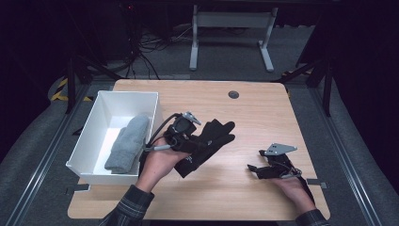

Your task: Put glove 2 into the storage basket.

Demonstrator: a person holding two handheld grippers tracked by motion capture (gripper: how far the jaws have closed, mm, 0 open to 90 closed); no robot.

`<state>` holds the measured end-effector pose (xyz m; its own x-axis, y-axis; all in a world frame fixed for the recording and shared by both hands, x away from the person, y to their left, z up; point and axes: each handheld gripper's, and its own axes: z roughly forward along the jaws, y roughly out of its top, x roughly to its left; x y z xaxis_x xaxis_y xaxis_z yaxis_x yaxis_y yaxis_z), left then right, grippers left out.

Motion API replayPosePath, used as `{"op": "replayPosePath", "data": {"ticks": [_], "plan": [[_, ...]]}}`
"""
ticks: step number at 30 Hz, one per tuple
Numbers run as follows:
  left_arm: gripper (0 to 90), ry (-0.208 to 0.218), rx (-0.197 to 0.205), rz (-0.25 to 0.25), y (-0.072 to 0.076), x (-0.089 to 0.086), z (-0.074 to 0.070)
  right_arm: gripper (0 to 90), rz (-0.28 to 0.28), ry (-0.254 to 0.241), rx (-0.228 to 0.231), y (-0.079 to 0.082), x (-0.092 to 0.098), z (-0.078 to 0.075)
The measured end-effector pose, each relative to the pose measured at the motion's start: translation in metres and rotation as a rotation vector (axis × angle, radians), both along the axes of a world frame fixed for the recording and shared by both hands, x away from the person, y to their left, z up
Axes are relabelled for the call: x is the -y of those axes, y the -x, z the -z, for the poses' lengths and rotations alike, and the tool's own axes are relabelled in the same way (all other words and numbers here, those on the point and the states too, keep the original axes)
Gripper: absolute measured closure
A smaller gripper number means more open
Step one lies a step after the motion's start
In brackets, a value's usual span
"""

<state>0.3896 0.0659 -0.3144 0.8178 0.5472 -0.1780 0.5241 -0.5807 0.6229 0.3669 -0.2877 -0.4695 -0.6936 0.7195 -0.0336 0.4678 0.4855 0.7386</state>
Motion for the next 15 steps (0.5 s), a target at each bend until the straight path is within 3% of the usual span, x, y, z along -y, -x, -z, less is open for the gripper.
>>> {"op": "replayPosePath", "data": {"ticks": [7,15], "plan": [[63.9,0.014,0.033,-0.071,-0.008,-0.031,-0.026,17.8,0.003,0.004,-0.001,0.0,0.0,0.0],[63.9,0.016,0.046,-0.171,-0.014,-0.072,-0.036,12.2,0.011,0.008,-0.009,-0.001,-0.001,0.0]]}}
